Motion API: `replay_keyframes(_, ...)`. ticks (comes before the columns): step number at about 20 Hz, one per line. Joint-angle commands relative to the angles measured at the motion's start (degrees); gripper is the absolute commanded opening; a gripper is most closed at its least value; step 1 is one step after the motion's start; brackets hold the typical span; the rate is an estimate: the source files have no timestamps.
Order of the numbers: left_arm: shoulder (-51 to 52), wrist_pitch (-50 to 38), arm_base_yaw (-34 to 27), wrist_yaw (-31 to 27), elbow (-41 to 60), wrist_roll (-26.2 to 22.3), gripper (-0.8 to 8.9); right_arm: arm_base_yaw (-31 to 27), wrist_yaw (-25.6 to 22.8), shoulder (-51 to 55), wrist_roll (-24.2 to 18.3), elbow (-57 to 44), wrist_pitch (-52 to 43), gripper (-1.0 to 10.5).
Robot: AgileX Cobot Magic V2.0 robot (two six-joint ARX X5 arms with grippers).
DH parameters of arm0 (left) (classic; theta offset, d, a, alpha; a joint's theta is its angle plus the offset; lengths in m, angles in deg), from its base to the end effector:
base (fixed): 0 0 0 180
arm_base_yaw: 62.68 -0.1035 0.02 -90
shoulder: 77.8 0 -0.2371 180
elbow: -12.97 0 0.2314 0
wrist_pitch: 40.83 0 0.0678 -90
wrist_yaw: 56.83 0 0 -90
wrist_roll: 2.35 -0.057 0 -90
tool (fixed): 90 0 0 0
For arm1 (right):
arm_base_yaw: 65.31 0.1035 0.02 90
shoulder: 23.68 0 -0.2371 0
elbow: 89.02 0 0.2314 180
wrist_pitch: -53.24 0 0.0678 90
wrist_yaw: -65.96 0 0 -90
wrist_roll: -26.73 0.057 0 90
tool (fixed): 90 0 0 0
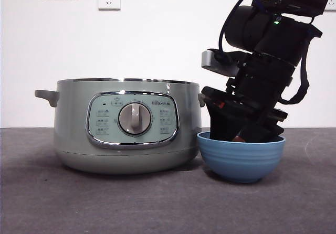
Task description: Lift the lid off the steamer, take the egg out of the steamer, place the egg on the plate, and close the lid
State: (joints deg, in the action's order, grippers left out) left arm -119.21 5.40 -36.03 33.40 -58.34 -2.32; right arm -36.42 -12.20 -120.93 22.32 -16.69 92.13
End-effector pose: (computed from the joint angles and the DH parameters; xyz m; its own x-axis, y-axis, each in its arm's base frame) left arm 0.1452 -0.0731 0.3406 0.8559 -0.4340 -0.2812 0.4518 0.8921 -0.0016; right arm 0.2696 0.1621 0.1303 0.2791 0.3883 -0.8782 -0.6109 0.7774 0.1496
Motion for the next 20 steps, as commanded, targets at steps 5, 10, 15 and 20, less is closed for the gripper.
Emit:
replay_keyframes(5, 0.66, -3.28, 0.0, 0.15, -0.48, -0.09, -0.09, 0.15, -0.11, -2.49, -1.03, -0.35, -1.01, 0.2)
replay_keyframes(10, 0.28, -3.39, 0.0, 0.15, -0.5, -0.09, -0.09, 0.9, 0.0, -1.62, -1.01, -0.02, -0.94, 4.7)
replay_keyframes(15, -0.87, -4.2, 0.0, 0.44, -0.48, -0.09, -0.09, 1.36, 0.0, 4.13, -0.83, 0.24, -0.33, 4.7)
replay_keyframes(20, -6.69, -11.17, 0.0, 3.37, -0.5, -0.11, -0.09, 1.33, -0.28, 19.28, -0.74, 0.26, 4.0, 4.7)
